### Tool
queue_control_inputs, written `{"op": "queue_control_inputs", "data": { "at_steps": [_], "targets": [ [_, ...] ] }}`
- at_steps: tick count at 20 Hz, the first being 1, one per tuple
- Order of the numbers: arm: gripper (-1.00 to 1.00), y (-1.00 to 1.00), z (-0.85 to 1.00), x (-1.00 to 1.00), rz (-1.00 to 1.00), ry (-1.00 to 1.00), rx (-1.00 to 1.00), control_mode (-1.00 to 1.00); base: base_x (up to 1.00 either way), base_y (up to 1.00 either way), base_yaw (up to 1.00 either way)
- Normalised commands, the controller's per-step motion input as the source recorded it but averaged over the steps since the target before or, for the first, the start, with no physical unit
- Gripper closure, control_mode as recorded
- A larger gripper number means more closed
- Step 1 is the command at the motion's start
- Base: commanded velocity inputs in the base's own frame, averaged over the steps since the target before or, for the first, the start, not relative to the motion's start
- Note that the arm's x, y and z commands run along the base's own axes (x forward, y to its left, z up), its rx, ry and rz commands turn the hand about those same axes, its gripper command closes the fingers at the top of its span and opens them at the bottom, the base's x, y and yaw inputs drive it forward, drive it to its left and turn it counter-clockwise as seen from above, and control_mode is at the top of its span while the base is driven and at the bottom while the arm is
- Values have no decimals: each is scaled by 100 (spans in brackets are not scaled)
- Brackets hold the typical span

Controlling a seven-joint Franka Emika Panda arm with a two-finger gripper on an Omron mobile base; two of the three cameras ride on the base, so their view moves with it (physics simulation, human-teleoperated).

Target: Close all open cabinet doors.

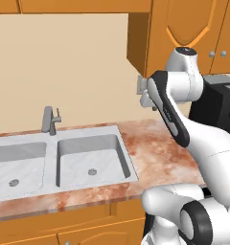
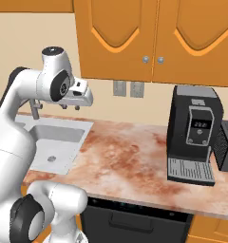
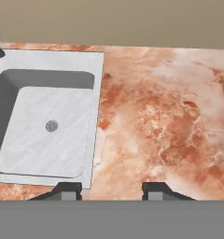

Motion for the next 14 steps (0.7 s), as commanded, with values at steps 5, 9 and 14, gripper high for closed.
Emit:
{"op": "queue_control_inputs", "data": {
  "at_steps": [5, 9, 14],
  "targets": [
    [-100, 0, 0, 0, 0, 0, 0, 100, -24, 5, -1],
    [-100, 0, 0, 0, 0, 0, 0, 100, -48, 52, -2],
    [-100, 0, 0, 0, 0, 0, 0, 100, -59, 94, 0]
  ]
}}
